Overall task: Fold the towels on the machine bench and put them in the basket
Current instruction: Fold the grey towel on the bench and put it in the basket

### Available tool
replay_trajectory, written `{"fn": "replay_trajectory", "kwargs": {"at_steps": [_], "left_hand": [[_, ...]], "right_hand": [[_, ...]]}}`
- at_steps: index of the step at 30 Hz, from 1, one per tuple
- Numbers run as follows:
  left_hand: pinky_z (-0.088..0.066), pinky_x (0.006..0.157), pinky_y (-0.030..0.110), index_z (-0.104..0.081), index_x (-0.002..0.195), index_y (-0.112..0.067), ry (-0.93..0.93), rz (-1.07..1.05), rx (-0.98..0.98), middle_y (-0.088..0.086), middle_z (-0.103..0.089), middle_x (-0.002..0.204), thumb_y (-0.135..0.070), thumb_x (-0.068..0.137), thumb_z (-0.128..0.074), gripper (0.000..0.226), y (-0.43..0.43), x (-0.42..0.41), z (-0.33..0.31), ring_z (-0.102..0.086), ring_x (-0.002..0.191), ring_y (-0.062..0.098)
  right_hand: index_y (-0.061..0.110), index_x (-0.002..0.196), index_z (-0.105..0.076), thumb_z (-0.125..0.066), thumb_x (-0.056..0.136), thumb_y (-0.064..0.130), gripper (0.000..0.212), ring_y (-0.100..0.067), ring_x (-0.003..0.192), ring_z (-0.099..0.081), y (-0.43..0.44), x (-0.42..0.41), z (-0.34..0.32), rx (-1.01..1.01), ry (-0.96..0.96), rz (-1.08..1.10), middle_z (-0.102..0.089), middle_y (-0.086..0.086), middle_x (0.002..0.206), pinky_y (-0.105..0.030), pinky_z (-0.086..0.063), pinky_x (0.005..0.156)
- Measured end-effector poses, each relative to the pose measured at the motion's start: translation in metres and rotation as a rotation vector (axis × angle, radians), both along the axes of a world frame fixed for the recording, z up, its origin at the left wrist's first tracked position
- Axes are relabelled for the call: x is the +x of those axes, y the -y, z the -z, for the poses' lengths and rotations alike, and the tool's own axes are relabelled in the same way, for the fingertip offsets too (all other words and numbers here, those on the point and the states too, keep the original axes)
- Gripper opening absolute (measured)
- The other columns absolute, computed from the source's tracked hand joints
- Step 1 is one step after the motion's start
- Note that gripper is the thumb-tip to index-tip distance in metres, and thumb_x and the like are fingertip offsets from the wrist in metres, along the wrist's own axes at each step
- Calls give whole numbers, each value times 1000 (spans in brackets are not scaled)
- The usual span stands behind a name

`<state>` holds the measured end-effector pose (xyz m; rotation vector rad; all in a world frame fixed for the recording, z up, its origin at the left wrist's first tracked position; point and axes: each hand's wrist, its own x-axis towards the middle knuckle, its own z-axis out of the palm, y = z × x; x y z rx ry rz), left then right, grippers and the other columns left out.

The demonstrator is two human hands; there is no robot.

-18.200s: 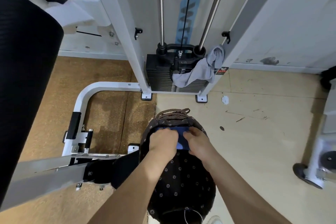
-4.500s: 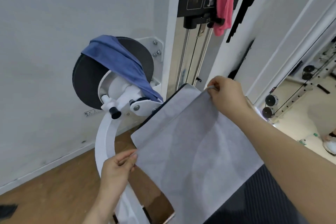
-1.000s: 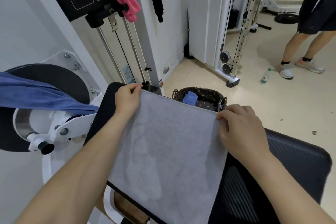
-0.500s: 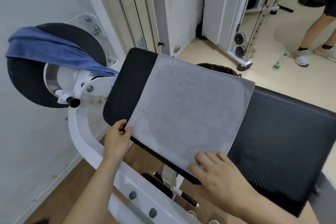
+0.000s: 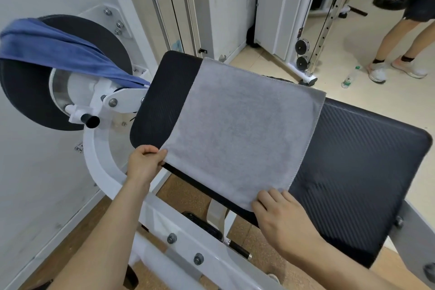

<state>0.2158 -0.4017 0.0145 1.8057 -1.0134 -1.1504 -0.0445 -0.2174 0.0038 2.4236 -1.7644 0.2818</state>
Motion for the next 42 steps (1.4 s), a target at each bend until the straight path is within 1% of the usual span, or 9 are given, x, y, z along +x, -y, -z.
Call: {"fn": "replay_trajectory", "kwargs": {"at_steps": [8,13,16,22,26,31,34,38,42], "left_hand": [[-47,71,26,-66,94,-17,-385,131,48,1,-58,96,-5,98,-50,21,-4,9,-10,-52,85,15],[-50,70,14,-69,115,-19,69,483,52,1,-61,111,10,85,-62,43,-5,18,-13,-59,93,11],[-46,64,5,-70,111,-17,329,513,-95,2,-58,109,14,81,-64,43,-3,13,-8,-55,85,4],[-46,81,18,-72,98,-23,317,488,-94,-6,-64,104,-1,93,-57,28,3,16,-15,-57,93,8],[-51,77,29,-77,92,-28,281,654,91,4,-71,98,-7,93,-58,28,5,34,-29,-62,88,22],[-51,92,37,-77,93,-23,56,440,-19,2,-71,103,-16,88,-68,13,30,23,-61,-62,104,21],[-52,83,29,-72,99,-16,-132,276,-98,1,-69,104,-15,87,-68,13,55,-13,-87,-63,100,17],[-54,82,31,-72,102,-13,-207,248,-221,5,-73,100,-16,86,-70,16,93,-60,-101,-69,93,18],[-55,80,32,-73,102,-17,-94,260,-264,2,-74,97,-25,85,-73,19,124,-84,-91,-69,92,18]], "right_hand": [[18,102,-61,-61,59,9,44,-18,73,-59,-5,-10,-13,145,118,-3,-59,0,92,-23,-43,37],[18,94,-61,-78,63,16,36,-19,81,-58,-14,-8,-7,225,134,19,-56,1,94,-24,-51,51],[18,83,-61,-64,66,9,20,-18,74,-57,-11,-4,-13,183,115,27,-58,1,86,-23,-46,47],[23,82,-69,-75,73,7,19,-12,72,-61,-3,-16,-24,339,283,185,-63,9,80,-24,-53,57],[31,96,-70,-57,93,18,18,-3,84,-62,3,-29,-56,559,569,314,-67,16,93,-13,-47,73],[17,80,-72,-57,91,5,22,-11,66,-64,30,-48,-98,606,1223,519,-64,0,78,-33,-60,66],[12,84,-70,-54,93,3,21,-9,63,-65,57,-63,-119,422,1451,604,-63,-4,77,-43,-60,76],[21,94,-69,-55,92,10,18,-11,68,-70,88,-81,-133,219,1412,681,-70,0,87,-40,-59,80],[24,92,-71,-61,86,15,15,-13,71,-68,106,-96,-135,88,1061,664,-70,7,76,-34,-55,71]]}}
